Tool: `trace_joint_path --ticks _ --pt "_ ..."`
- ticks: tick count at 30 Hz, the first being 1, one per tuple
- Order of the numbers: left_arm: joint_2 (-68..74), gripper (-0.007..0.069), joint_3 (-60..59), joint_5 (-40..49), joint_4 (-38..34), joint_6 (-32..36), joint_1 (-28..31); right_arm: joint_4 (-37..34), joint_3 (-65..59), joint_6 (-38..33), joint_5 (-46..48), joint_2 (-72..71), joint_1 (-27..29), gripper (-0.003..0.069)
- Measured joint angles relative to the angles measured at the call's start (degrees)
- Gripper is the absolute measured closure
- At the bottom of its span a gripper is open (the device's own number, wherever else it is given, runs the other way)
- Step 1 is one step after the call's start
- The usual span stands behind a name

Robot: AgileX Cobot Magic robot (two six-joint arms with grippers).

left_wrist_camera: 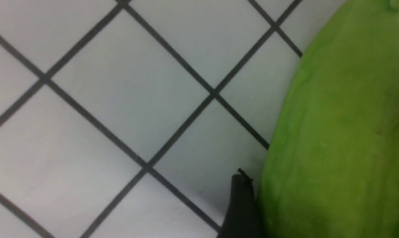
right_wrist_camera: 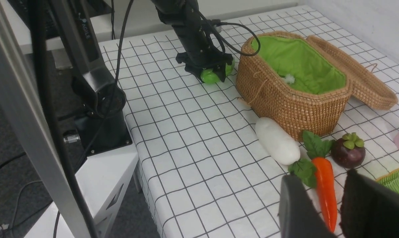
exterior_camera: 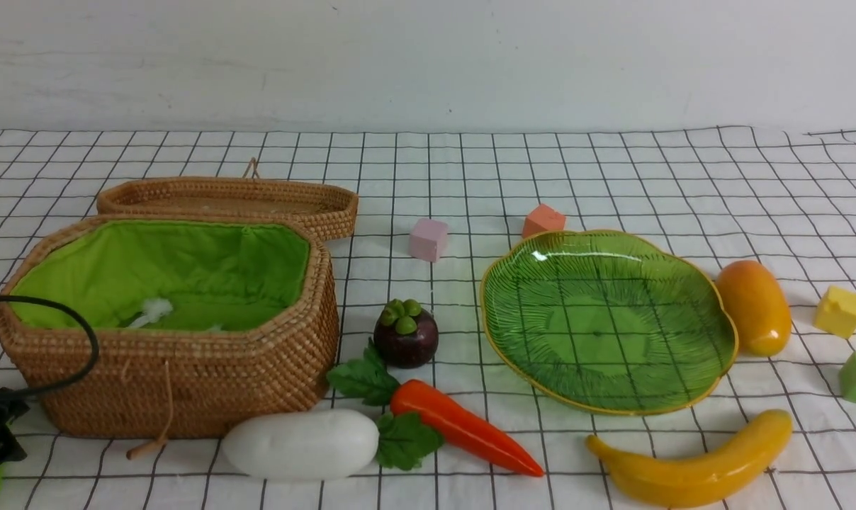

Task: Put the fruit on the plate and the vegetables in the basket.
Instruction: Take a chayote with your left arm and place it on the basket on the left.

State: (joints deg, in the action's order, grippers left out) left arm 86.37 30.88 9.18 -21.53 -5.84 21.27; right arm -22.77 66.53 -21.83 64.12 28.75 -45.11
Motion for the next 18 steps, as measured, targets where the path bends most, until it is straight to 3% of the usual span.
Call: trace_joint_path --ticks 10,15,16,18 --pt "-7.9 0.0156 0.2 8.1 5.4 -0.2 0.0 -0.6 0.0 0.0 -0.1 0.0 0.0 0.0424" --pt "-22.0 0.0156 6.0 24.5 10.0 0.2 0.0 -0.5 0.0 0.0 -0.1 0.0 0.0 0.0424" --pt "-22.5 0.0156 6.4 24.5 10.1 0.2 0.0 -0.4 0.0 0.0 -0.1 0.0 0.0 0.0424" --pt "-27.6 0.0156 12.1 31.2 8.7 5.8 0.0 0.8 0.0 0.3 -0.5 0.0 0.0 0.0424"
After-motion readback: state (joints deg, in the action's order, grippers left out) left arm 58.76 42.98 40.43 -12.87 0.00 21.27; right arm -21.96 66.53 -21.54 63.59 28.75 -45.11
